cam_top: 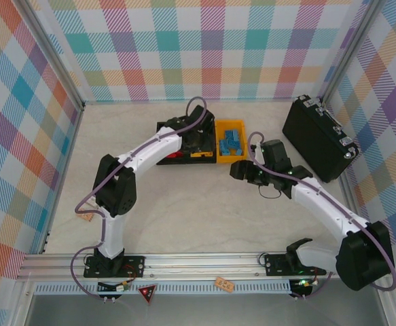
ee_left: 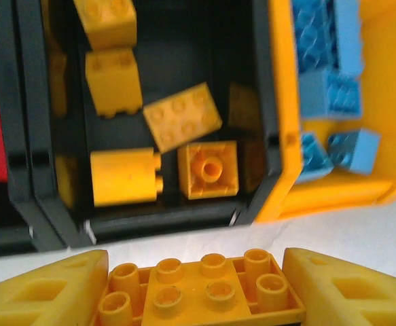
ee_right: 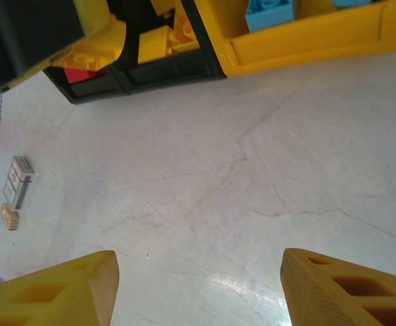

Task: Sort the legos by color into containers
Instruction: Place the lego in the container.

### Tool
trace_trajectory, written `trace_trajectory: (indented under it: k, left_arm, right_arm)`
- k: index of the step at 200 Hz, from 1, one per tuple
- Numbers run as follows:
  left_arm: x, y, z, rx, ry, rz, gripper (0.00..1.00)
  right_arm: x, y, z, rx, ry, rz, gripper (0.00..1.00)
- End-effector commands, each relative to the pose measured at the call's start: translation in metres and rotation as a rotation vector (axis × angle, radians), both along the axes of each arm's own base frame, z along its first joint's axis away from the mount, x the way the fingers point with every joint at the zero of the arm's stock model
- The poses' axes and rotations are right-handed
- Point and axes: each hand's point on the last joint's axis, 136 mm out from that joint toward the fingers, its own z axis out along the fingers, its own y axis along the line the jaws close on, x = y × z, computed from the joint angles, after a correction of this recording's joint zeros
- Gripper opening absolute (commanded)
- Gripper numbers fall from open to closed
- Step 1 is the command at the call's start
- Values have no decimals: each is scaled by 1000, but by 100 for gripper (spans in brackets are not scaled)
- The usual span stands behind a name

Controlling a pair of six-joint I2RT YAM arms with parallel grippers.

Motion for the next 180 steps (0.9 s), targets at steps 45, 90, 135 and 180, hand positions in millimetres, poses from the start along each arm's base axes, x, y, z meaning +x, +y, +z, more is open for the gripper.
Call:
trace_trajectory:
  k: [45, 90, 135, 180]
  left_arm:
    - [52, 1, -9, 49, -17, 20, 56]
    - [86, 6, -19, 85, -31, 63, 56]
    - [102, 7, -30, 73, -34, 82, 57]
    - [106, -1, -35, 42, -28, 67, 58]
  right_arm:
    - [29, 19, 29, 24, -76, 35, 64]
    - [28, 16, 30, 19, -80, 25, 64]
    - [27, 15, 30, 15, -78, 21, 64]
    - [27, 14, 26, 9, -68, 16, 64]
